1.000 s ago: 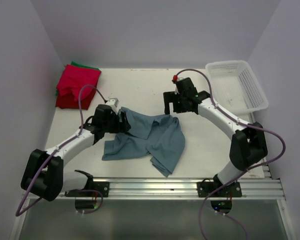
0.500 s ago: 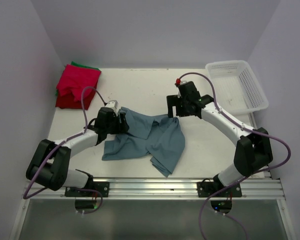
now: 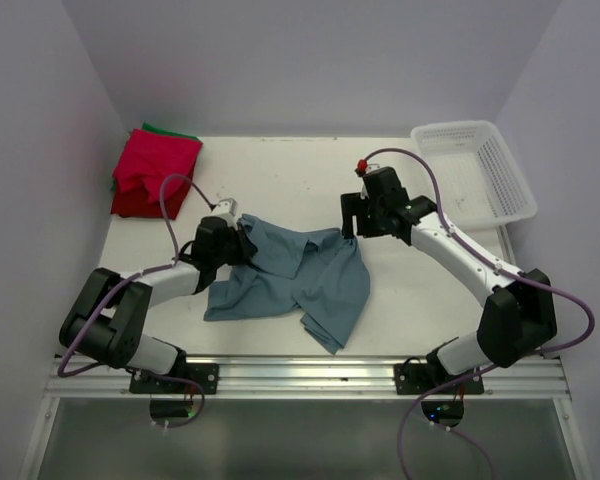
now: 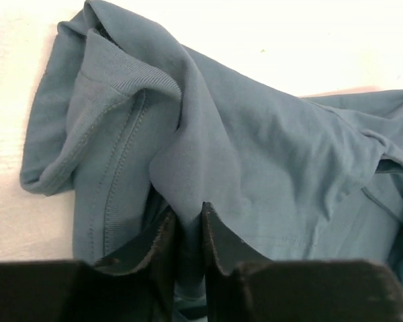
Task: Fold and stack the t-shirts
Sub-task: Flatten the tshirt out
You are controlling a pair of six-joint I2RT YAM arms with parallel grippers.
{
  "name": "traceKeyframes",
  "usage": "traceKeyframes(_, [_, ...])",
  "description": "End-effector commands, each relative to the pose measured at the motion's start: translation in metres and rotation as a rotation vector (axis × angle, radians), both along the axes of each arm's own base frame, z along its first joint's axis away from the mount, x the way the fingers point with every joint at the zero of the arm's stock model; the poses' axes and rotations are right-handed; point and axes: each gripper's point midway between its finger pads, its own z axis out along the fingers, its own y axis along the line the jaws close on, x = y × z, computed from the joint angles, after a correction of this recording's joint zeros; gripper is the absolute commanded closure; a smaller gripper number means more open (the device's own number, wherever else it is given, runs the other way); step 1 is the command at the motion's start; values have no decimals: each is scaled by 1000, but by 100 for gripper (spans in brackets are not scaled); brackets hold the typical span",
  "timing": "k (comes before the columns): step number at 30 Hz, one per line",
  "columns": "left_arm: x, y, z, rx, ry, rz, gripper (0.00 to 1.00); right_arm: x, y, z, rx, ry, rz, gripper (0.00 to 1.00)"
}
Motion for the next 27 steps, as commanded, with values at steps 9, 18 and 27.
traceKeyframes(9, [22, -4, 124, -55, -184, 30, 100, -20, -3, 18, 55, -38, 7, 37])
traceKeyframes(18, [41, 10, 208, -45, -293, 133, 100, -71, 27, 2, 246, 28, 116, 25])
traceKeyframes(27, [71, -2, 225, -67, -299, 144, 100, -126, 74, -47, 298, 131, 208, 32])
